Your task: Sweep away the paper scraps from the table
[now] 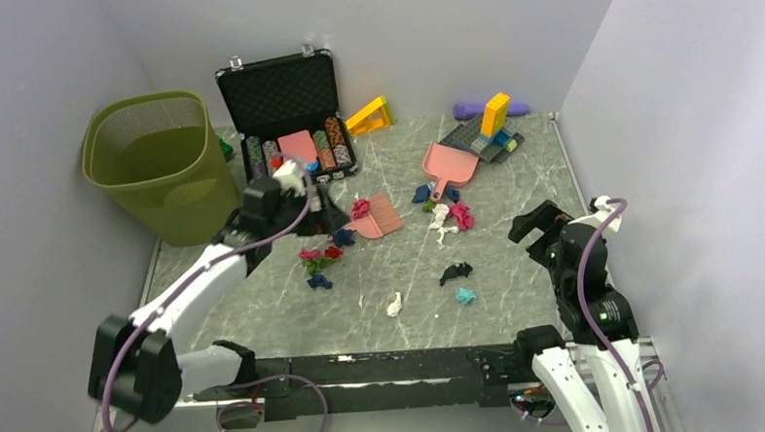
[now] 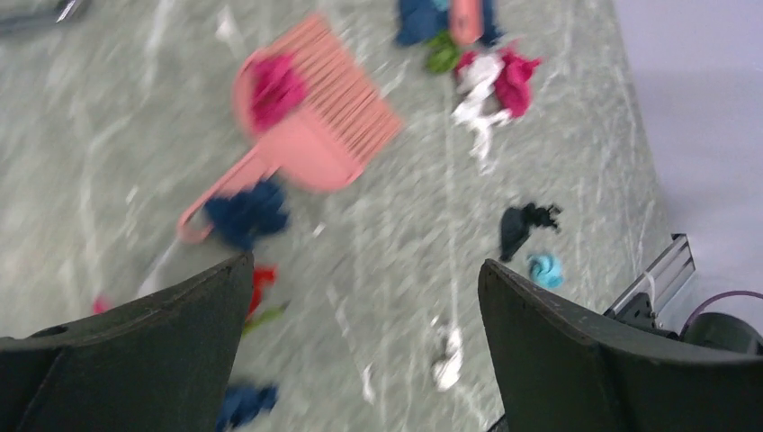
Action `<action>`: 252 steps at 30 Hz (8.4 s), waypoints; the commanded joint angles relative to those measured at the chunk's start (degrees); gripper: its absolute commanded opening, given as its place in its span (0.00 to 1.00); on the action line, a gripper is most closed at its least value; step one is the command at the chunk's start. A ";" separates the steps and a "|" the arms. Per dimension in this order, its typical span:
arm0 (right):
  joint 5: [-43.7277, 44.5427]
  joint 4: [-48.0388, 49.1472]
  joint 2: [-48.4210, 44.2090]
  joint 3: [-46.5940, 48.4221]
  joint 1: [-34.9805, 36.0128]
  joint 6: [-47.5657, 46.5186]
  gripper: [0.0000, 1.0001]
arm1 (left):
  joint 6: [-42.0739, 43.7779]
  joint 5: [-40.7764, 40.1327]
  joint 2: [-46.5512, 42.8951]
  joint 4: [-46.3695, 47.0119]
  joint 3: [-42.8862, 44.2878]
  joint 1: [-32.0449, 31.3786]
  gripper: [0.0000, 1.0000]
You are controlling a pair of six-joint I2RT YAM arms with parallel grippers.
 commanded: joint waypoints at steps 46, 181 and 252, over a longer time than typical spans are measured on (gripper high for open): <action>-5.21 7.85 5.11 0.39 0.41 -5.15 0.99 | 10.62 -8.44 75.90 -12.05 81.44 -22.64 0.39; 10.90 -4.58 87.18 29.77 28.69 27.25 0.00 | -7.17 -35.23 -48.41 -35.12 -3.33 -6.53 0.86; -1.08 18.78 47.77 2.64 45.36 -4.93 0.13 | -3.22 0.06 -13.39 -8.10 -1.43 -6.81 0.96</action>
